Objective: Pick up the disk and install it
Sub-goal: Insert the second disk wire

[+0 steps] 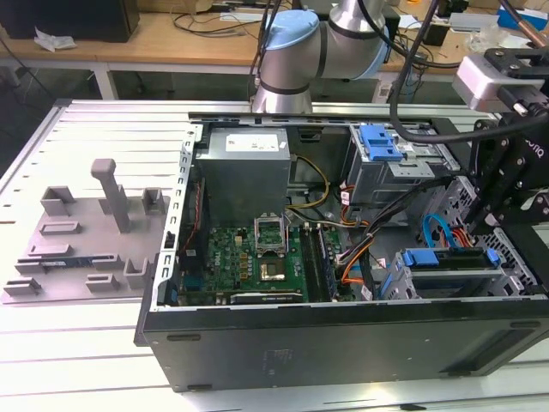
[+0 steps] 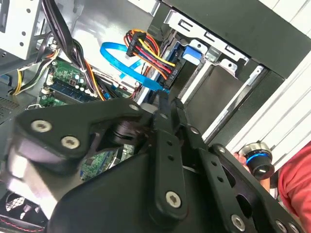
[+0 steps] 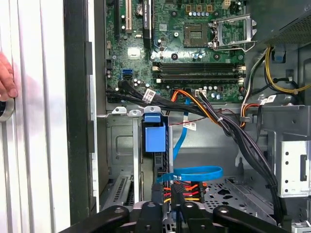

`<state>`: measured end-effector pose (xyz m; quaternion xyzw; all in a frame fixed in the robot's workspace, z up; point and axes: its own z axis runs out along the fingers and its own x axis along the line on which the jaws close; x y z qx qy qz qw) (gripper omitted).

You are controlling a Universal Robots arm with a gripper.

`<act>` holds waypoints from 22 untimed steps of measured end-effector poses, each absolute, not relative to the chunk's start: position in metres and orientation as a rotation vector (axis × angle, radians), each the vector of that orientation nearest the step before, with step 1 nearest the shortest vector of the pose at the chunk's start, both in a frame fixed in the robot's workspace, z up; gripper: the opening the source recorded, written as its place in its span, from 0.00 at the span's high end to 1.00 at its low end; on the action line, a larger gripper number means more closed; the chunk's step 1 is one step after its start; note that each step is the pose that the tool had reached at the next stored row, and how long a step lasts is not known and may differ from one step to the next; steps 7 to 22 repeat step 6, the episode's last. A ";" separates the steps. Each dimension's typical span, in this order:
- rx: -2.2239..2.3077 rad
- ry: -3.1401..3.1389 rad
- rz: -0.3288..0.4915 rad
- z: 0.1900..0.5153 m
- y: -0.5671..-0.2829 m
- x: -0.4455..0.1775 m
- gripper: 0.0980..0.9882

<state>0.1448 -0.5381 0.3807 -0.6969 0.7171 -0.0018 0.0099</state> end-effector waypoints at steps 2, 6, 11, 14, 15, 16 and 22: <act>-2.176 2.239 -0.006 0.381 -0.538 0.145 0.99; -2.176 2.239 -0.006 0.381 -0.538 0.145 0.99; -2.176 2.239 -0.006 0.381 -0.538 0.145 0.99; -2.176 2.239 -0.006 0.381 -0.538 0.145 0.99; -2.176 2.239 -0.006 0.381 -0.538 0.145 0.99; -2.176 2.239 -0.006 0.381 -0.538 0.145 0.99; -2.176 2.239 -0.006 0.381 -0.538 0.145 0.99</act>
